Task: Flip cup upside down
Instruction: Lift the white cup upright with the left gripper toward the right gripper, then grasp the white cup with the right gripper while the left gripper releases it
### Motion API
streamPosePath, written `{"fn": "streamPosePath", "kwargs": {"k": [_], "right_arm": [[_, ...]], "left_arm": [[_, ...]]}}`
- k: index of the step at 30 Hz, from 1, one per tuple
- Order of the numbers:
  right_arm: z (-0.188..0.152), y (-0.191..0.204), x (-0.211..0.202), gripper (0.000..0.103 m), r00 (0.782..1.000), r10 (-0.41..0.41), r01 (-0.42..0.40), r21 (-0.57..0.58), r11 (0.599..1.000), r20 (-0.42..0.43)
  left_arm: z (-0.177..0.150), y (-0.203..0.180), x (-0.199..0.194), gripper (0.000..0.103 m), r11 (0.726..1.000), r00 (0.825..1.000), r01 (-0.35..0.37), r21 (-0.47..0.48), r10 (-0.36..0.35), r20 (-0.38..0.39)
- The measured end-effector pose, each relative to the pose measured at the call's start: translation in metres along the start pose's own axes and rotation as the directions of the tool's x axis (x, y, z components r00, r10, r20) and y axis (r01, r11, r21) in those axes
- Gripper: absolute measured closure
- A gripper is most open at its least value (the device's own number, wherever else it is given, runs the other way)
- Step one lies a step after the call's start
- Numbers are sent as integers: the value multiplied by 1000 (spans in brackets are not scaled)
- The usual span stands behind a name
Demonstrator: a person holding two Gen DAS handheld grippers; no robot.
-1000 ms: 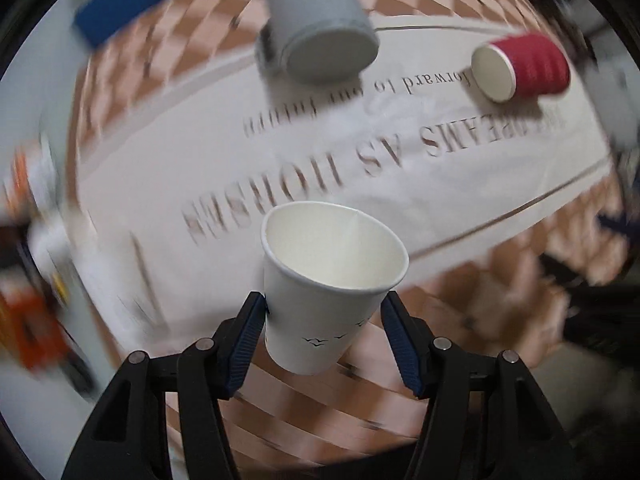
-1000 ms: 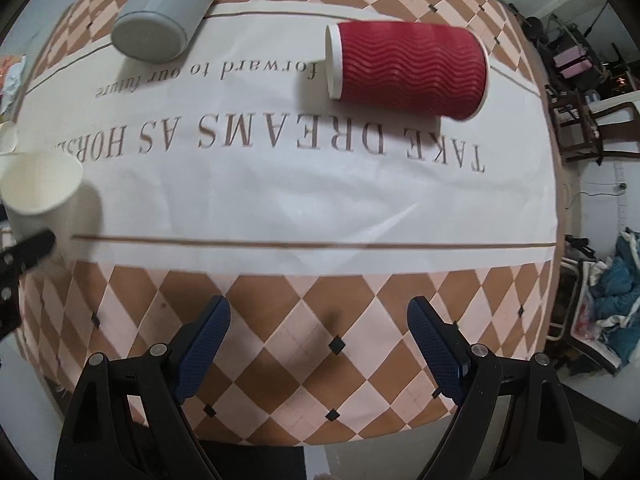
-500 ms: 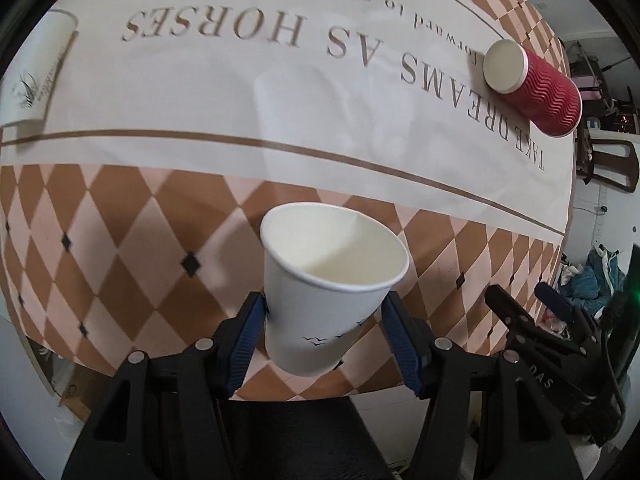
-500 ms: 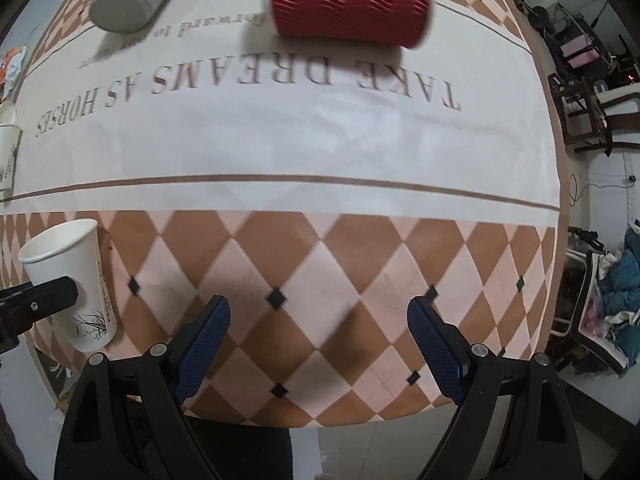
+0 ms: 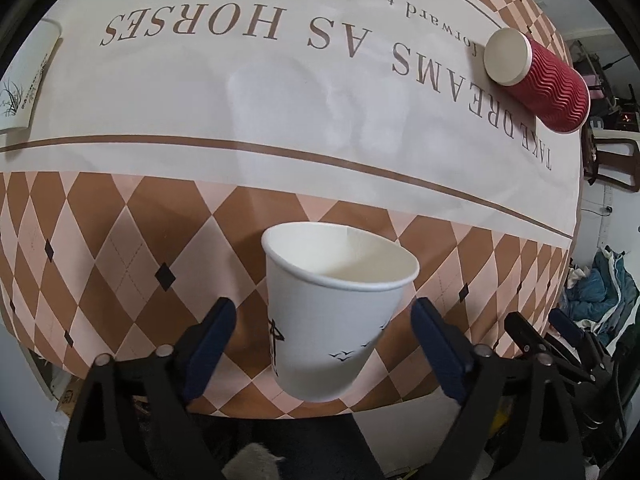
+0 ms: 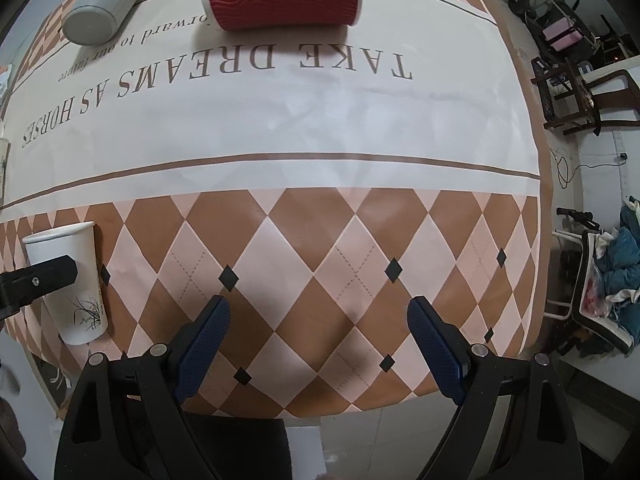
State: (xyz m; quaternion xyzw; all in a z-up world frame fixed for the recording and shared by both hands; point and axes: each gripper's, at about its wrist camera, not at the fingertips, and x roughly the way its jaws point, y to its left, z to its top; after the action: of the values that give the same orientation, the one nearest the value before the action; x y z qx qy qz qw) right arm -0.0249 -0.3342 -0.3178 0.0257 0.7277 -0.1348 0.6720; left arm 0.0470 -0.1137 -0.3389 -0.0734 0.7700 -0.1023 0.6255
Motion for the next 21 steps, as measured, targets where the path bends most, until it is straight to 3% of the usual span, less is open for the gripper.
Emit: {"fn": "streamPosePath", "kwargs": {"k": [9, 15, 18, 20, 21], "right_arm": [[-1, -2, -6, 12, 1000, -8, 8, 10, 1000, 20], [-2, -1, -31, 12, 997, 13, -15, 19, 1000, 77], [-5, 6, -58, 11, 985, 20, -11, -54, 999, 169], [-7, 19, -75, 10, 973, -2, 39, -152, 988, 231], [-10, 32, -85, 10, 961, -25, 93, -236, 967, 275]], "left_arm": [[-2, -1, -1, 6, 1000, 999, -21, 14, 20, 28], [-11, -4, -42, 6, 999, 994, 18, 41, -23, 106], [-25, -6, -80, 1, 993, 975, -20, 114, -6, 222], [-35, -3, -101, 1, 984, 945, -108, 142, 57, 321], [-42, 1, -111, 1, 975, 921, -172, 143, 108, 374]]}}
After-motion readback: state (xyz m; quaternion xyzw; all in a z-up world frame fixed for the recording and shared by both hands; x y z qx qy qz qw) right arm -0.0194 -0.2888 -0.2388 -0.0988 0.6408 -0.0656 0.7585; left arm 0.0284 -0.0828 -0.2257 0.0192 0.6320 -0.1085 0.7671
